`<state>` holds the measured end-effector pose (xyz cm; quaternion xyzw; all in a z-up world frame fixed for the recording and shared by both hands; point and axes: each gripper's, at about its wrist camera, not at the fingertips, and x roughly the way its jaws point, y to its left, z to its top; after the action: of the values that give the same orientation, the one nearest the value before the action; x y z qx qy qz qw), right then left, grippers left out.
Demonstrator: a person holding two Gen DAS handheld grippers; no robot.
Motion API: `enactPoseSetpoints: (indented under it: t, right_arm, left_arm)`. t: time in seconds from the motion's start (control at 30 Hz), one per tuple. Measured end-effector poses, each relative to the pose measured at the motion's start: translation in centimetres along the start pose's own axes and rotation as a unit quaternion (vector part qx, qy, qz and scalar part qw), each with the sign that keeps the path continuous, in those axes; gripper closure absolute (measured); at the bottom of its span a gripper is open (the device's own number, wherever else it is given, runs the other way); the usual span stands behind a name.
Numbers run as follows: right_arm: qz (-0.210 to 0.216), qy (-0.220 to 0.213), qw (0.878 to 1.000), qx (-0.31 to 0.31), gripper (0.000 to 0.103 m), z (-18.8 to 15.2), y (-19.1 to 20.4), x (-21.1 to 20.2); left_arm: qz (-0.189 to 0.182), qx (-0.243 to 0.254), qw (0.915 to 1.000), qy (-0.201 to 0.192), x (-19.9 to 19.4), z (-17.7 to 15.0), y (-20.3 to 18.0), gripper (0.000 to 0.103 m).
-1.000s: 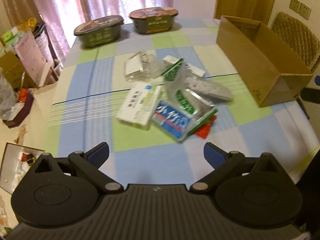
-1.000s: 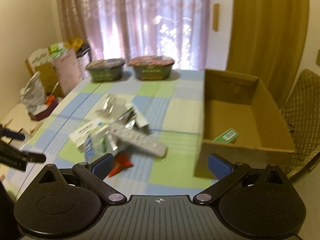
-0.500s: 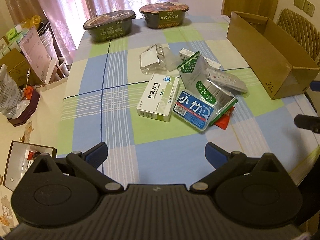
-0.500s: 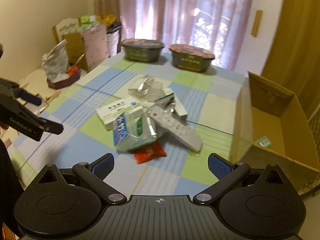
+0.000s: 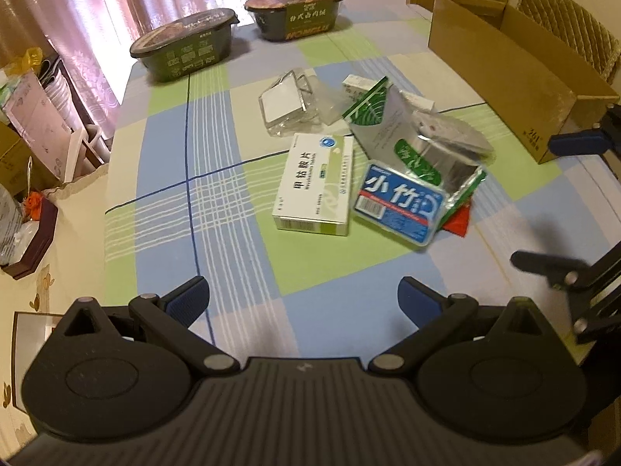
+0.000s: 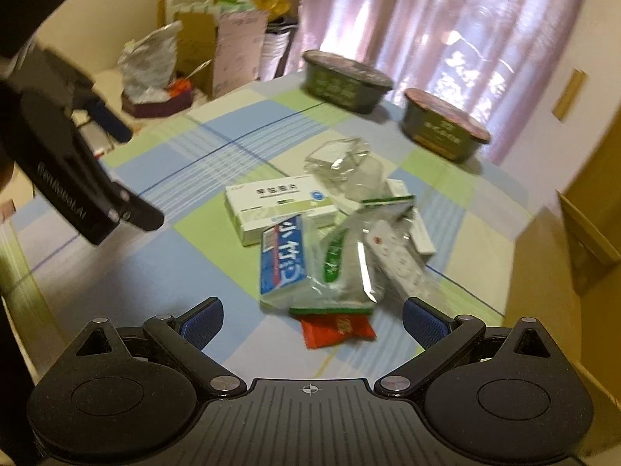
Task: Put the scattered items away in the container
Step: 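Grasp the blue-and-white toothpick box with the right gripper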
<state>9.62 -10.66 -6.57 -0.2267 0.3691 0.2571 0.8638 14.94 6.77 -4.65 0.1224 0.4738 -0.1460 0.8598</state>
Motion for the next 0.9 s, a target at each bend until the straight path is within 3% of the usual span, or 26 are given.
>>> enactPoseSetpoints:
  t: [0.07,0.37,0.47,0.8,0.83,0.9]
  right_arm:
    - [0.005,0.01,1.0,-0.008,0.014,0.3,0.5,1.6]
    - [-0.014,0.018,0.998,-0.057,0.015,1.3,2.1,6.9]
    - [-0.032,0.024,0.996,-0.077,0.027,1.4,2.6,8.3]
    - [-0.069,0.022,0.988,-0.139,0.028,1.4,4.0,11.4]
    - [-0.073,0.023,0.987,-0.142,0.042,1.4,4.0,11.6]
    - [-0.078,0.022,0.986,-0.143,0.042,1.4,3.8,11.9]
  left_arm:
    - [0.0,0.003,1.0,0.002,0.7,0.2,0.6,0.001]
    - [-0.012,-0.011,0.9998,0.005,3.8,1.2,3.2,0.001]
    - [-0.02,-0.006,0.9998,0.005,4.8,1.3,3.7,0.001]
    - [-0.052,0.034,0.9981,0.003,7.0,0.8,4.1,0.001]
    - [-0.054,0.034,0.9979,0.002,7.1,0.7,4.1,0.001]
    - [-0.062,0.035,0.9975,-0.003,7.3,0.7,4.1,0.001]
